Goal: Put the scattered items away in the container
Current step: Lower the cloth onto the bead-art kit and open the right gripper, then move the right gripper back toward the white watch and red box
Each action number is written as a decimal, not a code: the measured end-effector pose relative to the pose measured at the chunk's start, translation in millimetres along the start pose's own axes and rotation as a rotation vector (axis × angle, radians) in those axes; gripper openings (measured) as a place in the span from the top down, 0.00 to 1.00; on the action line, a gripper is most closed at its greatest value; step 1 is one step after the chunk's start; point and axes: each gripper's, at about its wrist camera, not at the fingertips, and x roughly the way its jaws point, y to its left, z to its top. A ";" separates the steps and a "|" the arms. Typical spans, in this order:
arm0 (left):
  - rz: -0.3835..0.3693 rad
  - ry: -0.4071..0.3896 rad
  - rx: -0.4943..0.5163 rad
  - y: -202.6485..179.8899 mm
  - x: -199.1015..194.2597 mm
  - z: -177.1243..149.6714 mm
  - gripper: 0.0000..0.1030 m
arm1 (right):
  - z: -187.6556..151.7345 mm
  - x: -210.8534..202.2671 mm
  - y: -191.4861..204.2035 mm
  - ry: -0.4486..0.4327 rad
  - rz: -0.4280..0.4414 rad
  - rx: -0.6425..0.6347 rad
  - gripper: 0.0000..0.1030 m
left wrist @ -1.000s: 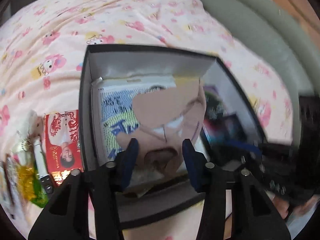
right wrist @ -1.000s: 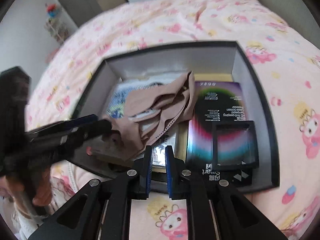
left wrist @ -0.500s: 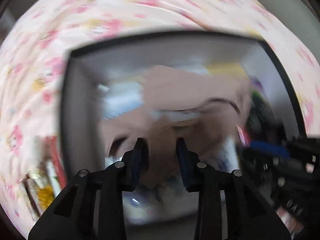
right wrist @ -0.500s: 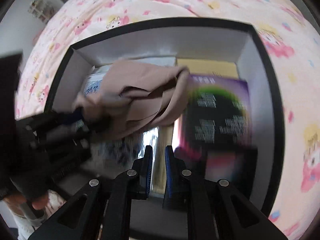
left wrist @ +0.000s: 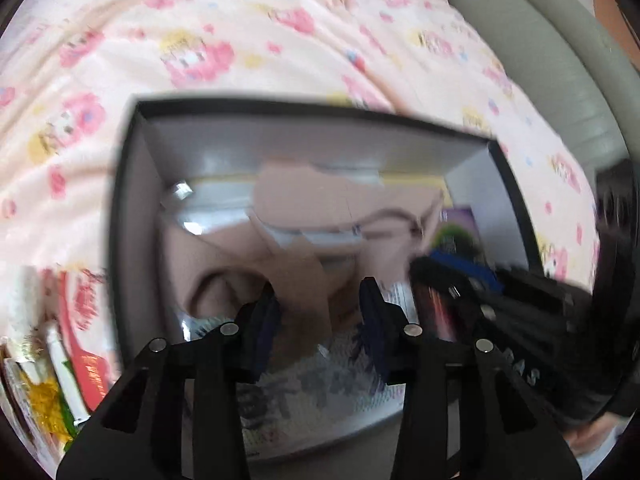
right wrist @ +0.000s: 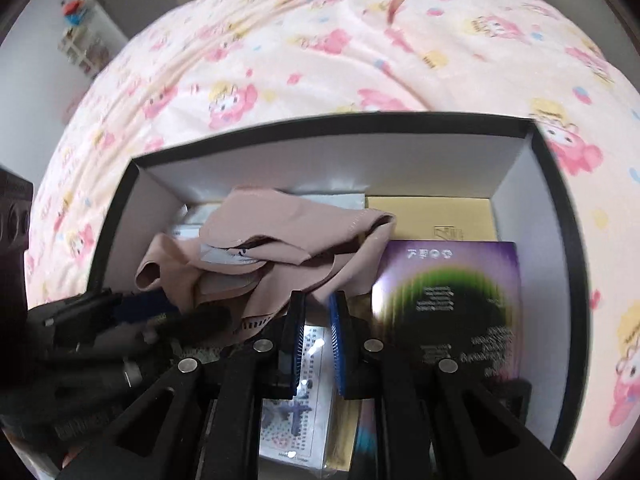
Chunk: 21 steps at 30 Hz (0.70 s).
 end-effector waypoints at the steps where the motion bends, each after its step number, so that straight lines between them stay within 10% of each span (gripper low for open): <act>1: 0.002 -0.025 0.008 -0.3 -5.8 -2.4 0.61 | -4.6 -7.0 1.0 -0.017 -0.026 -0.007 0.90; 12: -0.120 -0.223 0.106 -5.1 -84.0 -78.6 0.56 | -87.9 -85.2 48.3 -0.154 -0.082 -0.196 0.77; 21: -0.151 -0.345 0.166 -42.4 -148.0 -140.0 0.49 | -138.6 -131.5 53.1 -0.286 0.035 -0.092 0.76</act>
